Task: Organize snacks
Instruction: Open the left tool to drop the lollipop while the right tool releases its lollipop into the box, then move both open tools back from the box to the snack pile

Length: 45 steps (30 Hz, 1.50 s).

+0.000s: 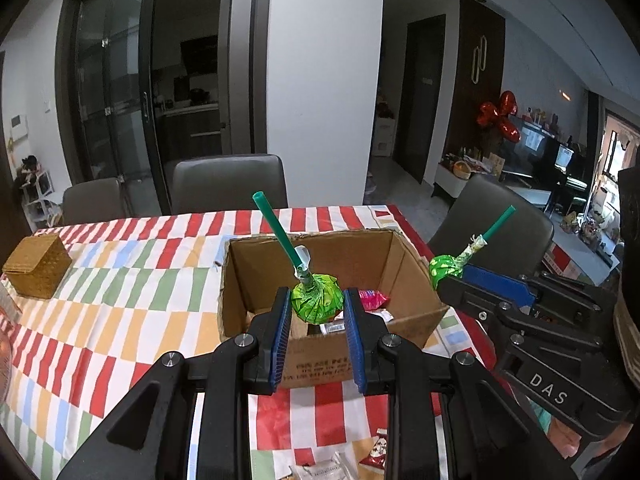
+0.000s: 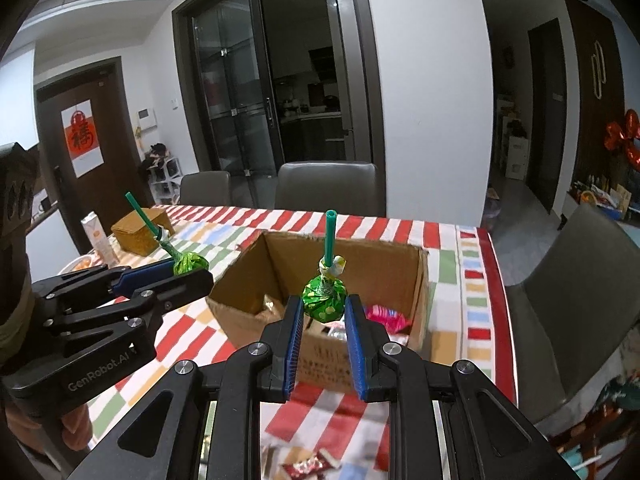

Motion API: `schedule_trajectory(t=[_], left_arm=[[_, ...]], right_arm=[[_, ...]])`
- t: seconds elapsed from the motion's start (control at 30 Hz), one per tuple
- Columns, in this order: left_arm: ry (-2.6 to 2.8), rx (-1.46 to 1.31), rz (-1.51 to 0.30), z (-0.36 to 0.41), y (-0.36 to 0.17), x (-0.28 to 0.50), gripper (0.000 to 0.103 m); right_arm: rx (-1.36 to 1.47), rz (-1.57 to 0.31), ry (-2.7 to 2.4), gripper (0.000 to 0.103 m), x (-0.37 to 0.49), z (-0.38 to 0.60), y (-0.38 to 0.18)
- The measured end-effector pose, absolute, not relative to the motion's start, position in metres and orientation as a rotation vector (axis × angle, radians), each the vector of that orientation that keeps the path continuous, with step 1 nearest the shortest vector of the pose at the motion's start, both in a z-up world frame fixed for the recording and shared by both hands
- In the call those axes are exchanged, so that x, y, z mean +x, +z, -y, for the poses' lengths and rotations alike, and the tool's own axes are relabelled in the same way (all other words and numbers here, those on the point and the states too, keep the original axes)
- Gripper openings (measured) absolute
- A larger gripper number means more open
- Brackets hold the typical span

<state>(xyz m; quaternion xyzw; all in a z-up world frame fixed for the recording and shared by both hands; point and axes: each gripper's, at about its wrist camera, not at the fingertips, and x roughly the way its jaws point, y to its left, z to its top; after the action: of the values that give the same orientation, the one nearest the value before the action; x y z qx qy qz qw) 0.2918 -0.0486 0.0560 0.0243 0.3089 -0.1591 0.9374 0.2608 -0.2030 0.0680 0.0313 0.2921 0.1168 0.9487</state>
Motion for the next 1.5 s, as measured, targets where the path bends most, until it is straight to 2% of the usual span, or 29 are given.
schedule_trajectory(t=[0.57, 0.6, 0.67, 0.7, 0.77, 1.23, 1.5], left_arm=[[-0.306, 0.056, -0.781, 0.049, 0.033, 0.364, 0.027], [-0.294, 0.063, -0.786, 0.051, 0.032, 0.365, 0.029], [-0.243, 0.095, -0.788, 0.051, 0.031, 0.368, 0.048], [-0.233, 0.105, -0.779, 0.050, 0.032, 0.366, 0.051], [-0.213, 0.117, -0.760, 0.048, 0.034, 0.358, 0.056], [-0.217, 0.096, -0.668, 0.031, 0.050, 0.293, 0.065], [-0.242, 0.107, -0.640, 0.028, 0.054, 0.254, 0.065]], right_arm=[[0.007, -0.708, 0.197, 0.023, 0.326, 0.194, 0.058], [0.006, -0.716, 0.195, 0.023, 0.330, 0.193, 0.057], [0.004, -0.720, 0.190, 0.024, 0.333, 0.191, 0.055], [0.001, -0.723, 0.178, 0.036, 0.336, 0.191, 0.055], [0.011, -0.736, 0.156, 0.050, 0.336, 0.194, 0.054], [0.005, -0.649, 0.155, 0.050, 0.283, 0.195, 0.065], [-0.018, -0.585, 0.180, 0.050, 0.237, 0.188, 0.070]])
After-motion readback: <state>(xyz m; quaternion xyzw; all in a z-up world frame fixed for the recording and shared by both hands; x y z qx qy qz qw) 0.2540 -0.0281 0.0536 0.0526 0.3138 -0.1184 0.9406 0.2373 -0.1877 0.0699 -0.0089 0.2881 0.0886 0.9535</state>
